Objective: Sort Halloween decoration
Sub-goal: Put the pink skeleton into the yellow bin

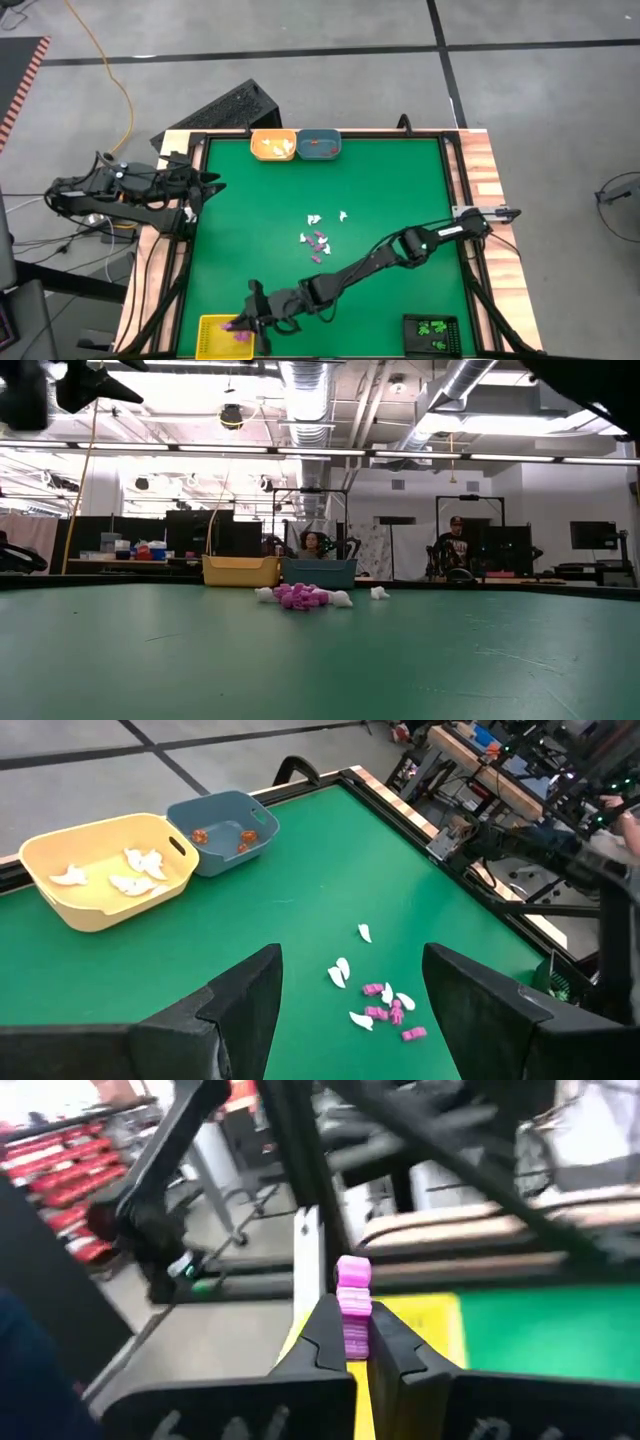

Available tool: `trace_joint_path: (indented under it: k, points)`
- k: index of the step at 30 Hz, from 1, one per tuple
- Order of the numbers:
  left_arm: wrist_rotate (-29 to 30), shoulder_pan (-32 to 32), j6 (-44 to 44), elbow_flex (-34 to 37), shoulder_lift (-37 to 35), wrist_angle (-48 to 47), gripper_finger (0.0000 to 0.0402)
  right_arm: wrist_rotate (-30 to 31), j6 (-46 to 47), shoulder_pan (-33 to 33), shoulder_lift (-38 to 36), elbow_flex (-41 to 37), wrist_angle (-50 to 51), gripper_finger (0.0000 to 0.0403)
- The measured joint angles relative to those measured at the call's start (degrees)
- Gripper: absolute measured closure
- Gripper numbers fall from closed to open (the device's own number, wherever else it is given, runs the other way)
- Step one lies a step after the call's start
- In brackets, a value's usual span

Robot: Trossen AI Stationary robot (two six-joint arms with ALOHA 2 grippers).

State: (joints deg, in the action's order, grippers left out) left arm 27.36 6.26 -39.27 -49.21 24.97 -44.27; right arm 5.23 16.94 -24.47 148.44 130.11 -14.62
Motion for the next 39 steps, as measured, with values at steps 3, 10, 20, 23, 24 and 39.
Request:
trace_joint_path:
  k: [3, 10, 20, 23, 24, 39]
  points:
    - [0.0, 0.0, 0.1, 0.0, 0.0, -0.1, 0.0170, -1.0, 2.1, -0.7, 3.9, 1.8, -3.2, 0.0389]
    - [0.0, 0.0, 0.2, 0.0, 0.0, -0.4, 0.0170, -1.6, 2.7, -1.3, 7.2, 4.6, -3.1, 0.0389]
    - [0.3, 0.0, 0.7, 0.0, 0.0, -0.5, 0.0170, -1.5, 4.1, -0.8, 7.2, 4.8, -0.7, 0.0340]
    - [0.4, 0.0, 1.1, 0.0, 0.0, -0.5, 0.0170, -1.6, 4.5, -0.5, 7.2, 4.8, -0.2, 0.0325]
    - [0.4, 0.0, 1.4, 0.0, 0.0, -0.5, 0.0170, -1.7, 4.5, -0.5, 7.2, 4.8, -0.2, 0.0320]
    - [1.4, 0.0, 1.8, 0.0, 0.0, -0.5, 0.0170, -1.7, 5.6, 0.0, 7.1, 4.8, -0.4, 0.0274]
